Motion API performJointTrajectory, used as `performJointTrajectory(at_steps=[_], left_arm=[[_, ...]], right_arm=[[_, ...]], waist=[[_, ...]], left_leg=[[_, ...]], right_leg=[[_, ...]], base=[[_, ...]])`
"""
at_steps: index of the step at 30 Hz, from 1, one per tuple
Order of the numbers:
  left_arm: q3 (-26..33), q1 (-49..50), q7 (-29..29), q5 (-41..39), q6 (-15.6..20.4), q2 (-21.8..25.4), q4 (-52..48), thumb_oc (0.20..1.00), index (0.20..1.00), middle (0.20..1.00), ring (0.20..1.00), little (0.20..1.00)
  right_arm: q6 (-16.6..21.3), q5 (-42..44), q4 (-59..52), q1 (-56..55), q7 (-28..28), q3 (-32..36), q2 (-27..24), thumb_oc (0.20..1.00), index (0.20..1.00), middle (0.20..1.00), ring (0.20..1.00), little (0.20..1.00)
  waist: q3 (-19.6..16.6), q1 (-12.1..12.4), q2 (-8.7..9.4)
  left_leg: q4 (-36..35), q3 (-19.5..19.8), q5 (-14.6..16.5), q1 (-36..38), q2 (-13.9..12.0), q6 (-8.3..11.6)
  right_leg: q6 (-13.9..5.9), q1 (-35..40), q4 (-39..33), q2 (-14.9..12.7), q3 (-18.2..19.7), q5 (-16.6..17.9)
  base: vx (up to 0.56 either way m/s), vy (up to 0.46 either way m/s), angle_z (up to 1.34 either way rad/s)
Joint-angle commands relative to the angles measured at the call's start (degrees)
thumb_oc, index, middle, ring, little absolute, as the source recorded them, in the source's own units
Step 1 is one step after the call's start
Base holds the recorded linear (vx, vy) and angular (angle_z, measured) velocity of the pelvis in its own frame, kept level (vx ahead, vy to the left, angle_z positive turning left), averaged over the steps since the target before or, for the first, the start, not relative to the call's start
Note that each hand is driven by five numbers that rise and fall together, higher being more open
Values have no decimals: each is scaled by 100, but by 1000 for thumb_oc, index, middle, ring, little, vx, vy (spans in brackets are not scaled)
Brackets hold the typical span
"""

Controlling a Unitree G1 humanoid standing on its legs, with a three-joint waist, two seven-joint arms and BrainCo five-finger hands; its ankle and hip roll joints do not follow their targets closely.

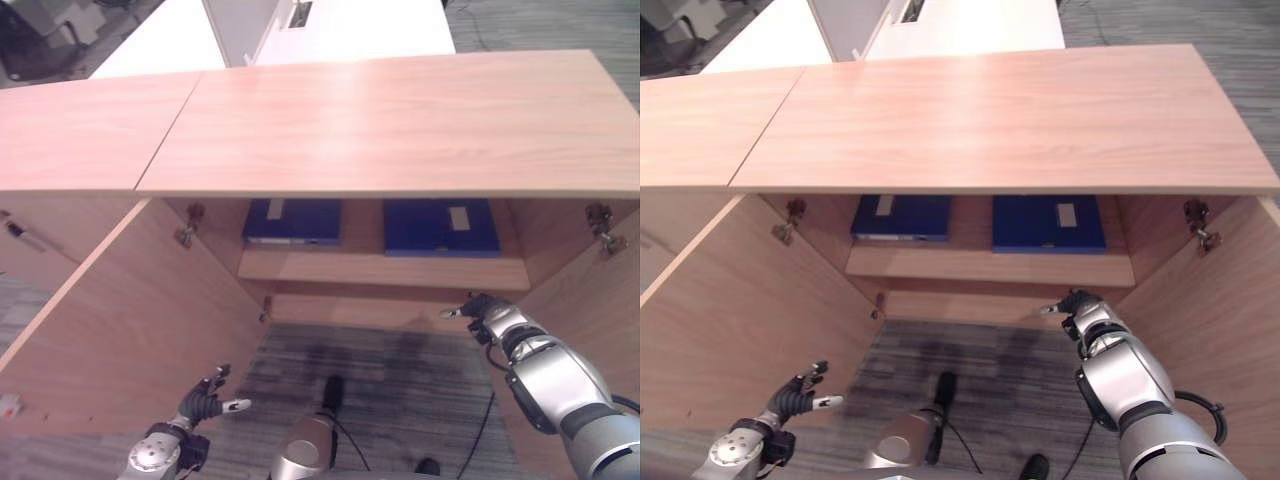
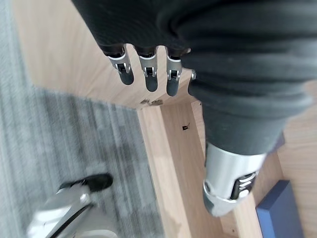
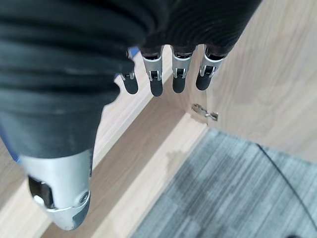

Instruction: Put the empty folder in the office cabinet

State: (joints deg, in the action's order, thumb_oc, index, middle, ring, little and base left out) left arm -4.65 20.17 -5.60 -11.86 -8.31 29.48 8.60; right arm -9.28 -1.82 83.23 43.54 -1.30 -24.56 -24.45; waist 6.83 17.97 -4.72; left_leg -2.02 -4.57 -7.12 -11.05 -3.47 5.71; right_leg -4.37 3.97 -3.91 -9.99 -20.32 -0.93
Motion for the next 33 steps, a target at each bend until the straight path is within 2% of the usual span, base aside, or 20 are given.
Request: performJointTrajectory(at_steps=[1,2,3,5,6,7,9,11,12,13,14,16,18,19,21,23,27,33], left_arm=[[11,159,48,142,231,158,-331,1000,1000,1000,1000,1000],[44,125,62,62,216,93,-290,1000,1000,1000,1000,1000],[48,116,52,31,199,59,-308,1000,1000,1000,1000,1000],[33,86,5,60,189,77,-371,1000,1000,1000,1000,1000],[20,50,-36,108,176,92,-406,1000,1000,1000,1000,1000],[20,51,-36,108,175,93,-407,1000,1000,1000,1000,1000],[31,42,-75,185,141,127,-459,1000,1000,1000,1000,1000],[57,44,-85,275,91,155,-469,1000,1000,1000,1000,1000],[78,45,-70,376,46,203,-441,1000,1000,1000,1000,1000],[94,47,-70,438,14,210,-434,1000,1000,1000,1000,1000],[108,50,-49,477,22,223,-449,1000,1000,1000,1000,1000],[146,36,-41,423,62,253,-476,1000,1000,1000,1000,1000],[139,37,-29,361,104,290,-459,1000,1000,1000,1000,1000],[151,53,-20,337,110,299,-480,1000,1000,1000,1000,1000],[220,94,-25,359,100,269,-491,1000,1000,1000,1000,1000],[267,211,-34,363,106,166,-515,1000,1000,1000,1000,1000],[236,386,-108,335,117,98,-551,1000,1000,1000,1000,1000],[142,430,-145,356,85,123,-579,1000,1000,1000,1000,1000]], right_arm=[[45,-373,-115,-46,-56,-164,-127,1000,1000,1000,1000,1000],[37,-508,-117,-268,-91,-96,-115,1000,1000,1000,1000,1000],[34,-578,-114,-359,-125,-59,-106,1000,1000,1000,1000,1000],[15,-641,-91,-467,-186,-8,-92,1000,1000,1000,1000,1000],[28,-688,-92,-571,-197,62,-49,1000,1000,1000,1000,1000],[27,-689,-94,-574,-197,63,-48,1000,1000,1000,1000,1000],[21,-724,-105,-652,-207,84,7,1000,1000,1000,1000,1000],[14,-738,-119,-692,-218,97,47,1000,1000,1000,1000,1000],[11,-692,-217,-719,-185,94,115,1000,1000,1000,1000,1000],[13,-647,-250,-721,-173,94,153,1000,1000,1000,1000,1000],[17,-629,-292,-685,-165,72,172,1000,1000,1000,1000,1000],[22,-584,-308,-606,-196,40,220,1000,1000,1000,1000,1000],[24,-591,-352,-555,-196,-6,282,1000,1000,1000,1000,1000],[20,-621,-373,-526,-200,-34,315,1000,1000,1000,1000,1000],[24,-648,-429,-511,-215,-83,392,1000,1000,1000,1000,1000],[11,-739,-389,-614,-273,-196,444,1000,1000,1000,1000,1000],[4,-836,-305,-807,-314,-300,467,1000,1000,1000,1000,1000],[-5,-774,-220,-985,-227,-150,359,1000,1000,1000,1000,1000]], waist=[[-267,123,334],[-379,105,404],[-432,125,396],[-526,126,468],[-581,95,502],[-580,95,509],[-591,51,587],[-541,-15,588],[-462,-90,555],[-402,-124,532],[-340,-157,496],[-200,-238,368],[-22,-285,311],[77,-288,295],[197,-296,418],[120,-264,511],[-85,-228,522],[-102,-245,519]], left_leg=[[-222,49,-445,-374,29,-177],[-223,-12,-248,-214,167,-328],[-193,-101,-251,-190,231,-447],[-198,-131,-86,-63,396,-561],[-199,-149,77,71,562,-665],[-198,-151,80,73,572,-670],[-233,-64,345,310,781,-757],[-235,-3,466,484,979,-907],[-244,75,546,613,1078,-1019],[-247,103,595,687,1082,-1062],[-257,130,621,740,1060,-1064],[-256,228,663,791,914,-1008],[-192,264,718,862,792,-971],[-85,194,681,823,753,-991],[202,206,830,814,718,-932],[204,167,860,833,699,-892],[16,180,848,1035,554,-808],[-73,331,842,1141,366,-684]], right_leg=[[-270,611,338,200,-322,-852],[-393,652,456,-48,-309,-790],[-466,623,502,-156,-361,-653],[-591,636,627,-384,-367,-561],[-688,624,860,-616,-403,-465],[-695,623,870,-628,-403,-471],[-799,578,1336,-940,-385,-355],[-860,442,1936,-1239,-364,51],[-801,270,2518,-1374,-296,344],[-738,129,2784,-1401,-253,306],[-664,-25,2857,-1349,-236,212],[-494,-406,2587,-1064,-219,-269],[-503,-728,1993,-855,-205,-162],[-488,-879,1731,-821,-264,126],[-556,-758,1077,-726,-241,327],[-524,-508,735,-519,-110,330],[-478,-206,370,-286,-170,303],[-368,33,251,-84,-254,131]], base=[[433,324,11],[337,355,-3],[318,372,-17],[256,298,-41],[232,244,-31],[205,239,9],[210,159,20],[172,237,22],[118,244,38],[94,183,33],[28,28,43],[1,-92,39],[-49,-130,12],[-62,-153,9],[3,-190,5],[80,-169,10],[108,-113,-16],[81,-129,-2]])
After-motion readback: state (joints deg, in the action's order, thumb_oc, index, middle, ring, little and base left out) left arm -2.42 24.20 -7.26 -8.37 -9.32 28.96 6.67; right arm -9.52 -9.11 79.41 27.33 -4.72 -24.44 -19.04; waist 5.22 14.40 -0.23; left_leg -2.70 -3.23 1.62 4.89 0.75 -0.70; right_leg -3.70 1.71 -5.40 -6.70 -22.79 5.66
